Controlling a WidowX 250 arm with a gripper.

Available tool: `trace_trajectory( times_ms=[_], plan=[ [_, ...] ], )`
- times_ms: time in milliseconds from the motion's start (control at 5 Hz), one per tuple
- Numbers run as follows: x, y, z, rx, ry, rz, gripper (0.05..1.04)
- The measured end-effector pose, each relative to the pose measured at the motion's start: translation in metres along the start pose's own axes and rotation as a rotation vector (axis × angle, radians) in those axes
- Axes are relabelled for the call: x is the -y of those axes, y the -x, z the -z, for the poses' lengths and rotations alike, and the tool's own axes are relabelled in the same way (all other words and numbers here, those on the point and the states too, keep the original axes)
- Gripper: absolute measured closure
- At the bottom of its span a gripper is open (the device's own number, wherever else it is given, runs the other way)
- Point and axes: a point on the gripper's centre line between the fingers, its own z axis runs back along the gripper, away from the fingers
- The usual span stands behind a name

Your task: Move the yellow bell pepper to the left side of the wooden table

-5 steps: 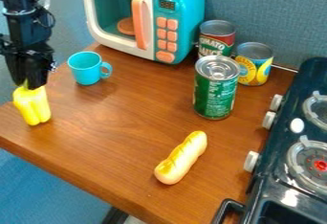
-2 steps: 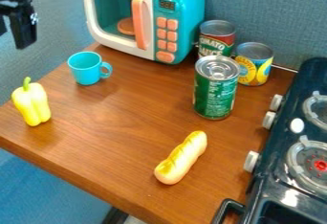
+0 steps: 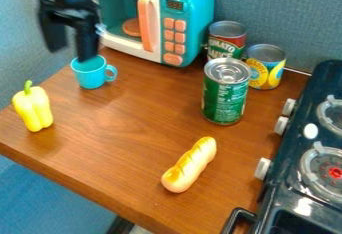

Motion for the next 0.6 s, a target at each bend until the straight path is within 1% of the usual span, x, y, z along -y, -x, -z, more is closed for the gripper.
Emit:
trace_trajectory(
  times_ms=[200,400,600],
  plan=[
    [0.049,-0.002,0.014,-0.094,0.008,0.116,0.083],
    [0.073,-0.005,0.04,-0.147,-0.027,0.172,0.083],
    [0.068,-0.005,0.051,-0.139,-0.081,0.115,0.083]
  ],
)
